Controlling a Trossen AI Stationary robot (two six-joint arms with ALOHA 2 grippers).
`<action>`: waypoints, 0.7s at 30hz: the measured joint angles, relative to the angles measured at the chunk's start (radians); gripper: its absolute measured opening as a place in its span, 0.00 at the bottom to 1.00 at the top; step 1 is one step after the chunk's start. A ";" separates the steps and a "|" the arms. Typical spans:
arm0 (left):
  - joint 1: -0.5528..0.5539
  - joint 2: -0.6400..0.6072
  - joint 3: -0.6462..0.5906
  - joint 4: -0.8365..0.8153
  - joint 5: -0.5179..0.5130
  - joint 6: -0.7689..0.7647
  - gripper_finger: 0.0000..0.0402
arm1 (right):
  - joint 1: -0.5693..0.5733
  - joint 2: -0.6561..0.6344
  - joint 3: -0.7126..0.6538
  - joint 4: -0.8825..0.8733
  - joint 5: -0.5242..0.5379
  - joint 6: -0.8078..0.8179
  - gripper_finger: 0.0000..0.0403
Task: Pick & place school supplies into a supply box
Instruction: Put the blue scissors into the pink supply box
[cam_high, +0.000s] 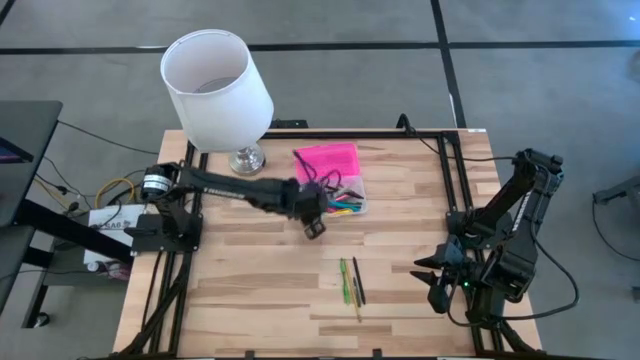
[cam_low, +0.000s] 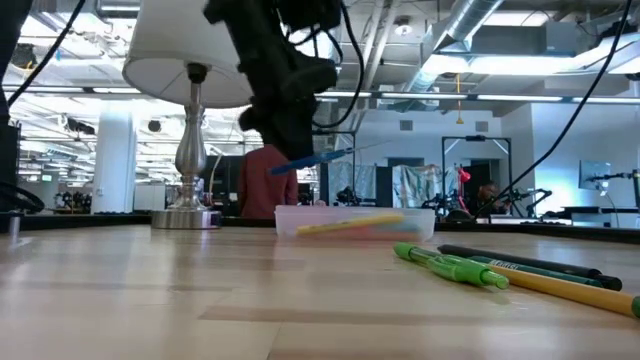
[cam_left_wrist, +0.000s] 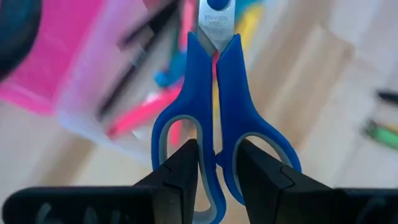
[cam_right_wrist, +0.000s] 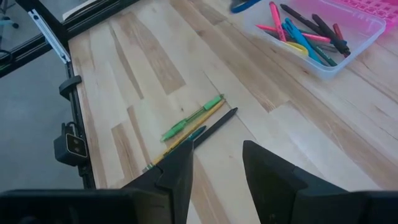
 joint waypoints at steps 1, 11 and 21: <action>0.022 0.000 0.000 0.019 0.009 0.026 0.22 | 0.000 0.000 0.000 0.000 0.000 0.000 0.33; 0.145 0.002 0.000 0.167 0.049 0.281 0.22 | 0.000 0.000 -0.004 0.002 0.001 0.009 0.33; 0.181 0.003 0.000 0.192 0.057 0.590 0.22 | -0.001 0.000 -0.027 0.004 0.000 0.043 0.33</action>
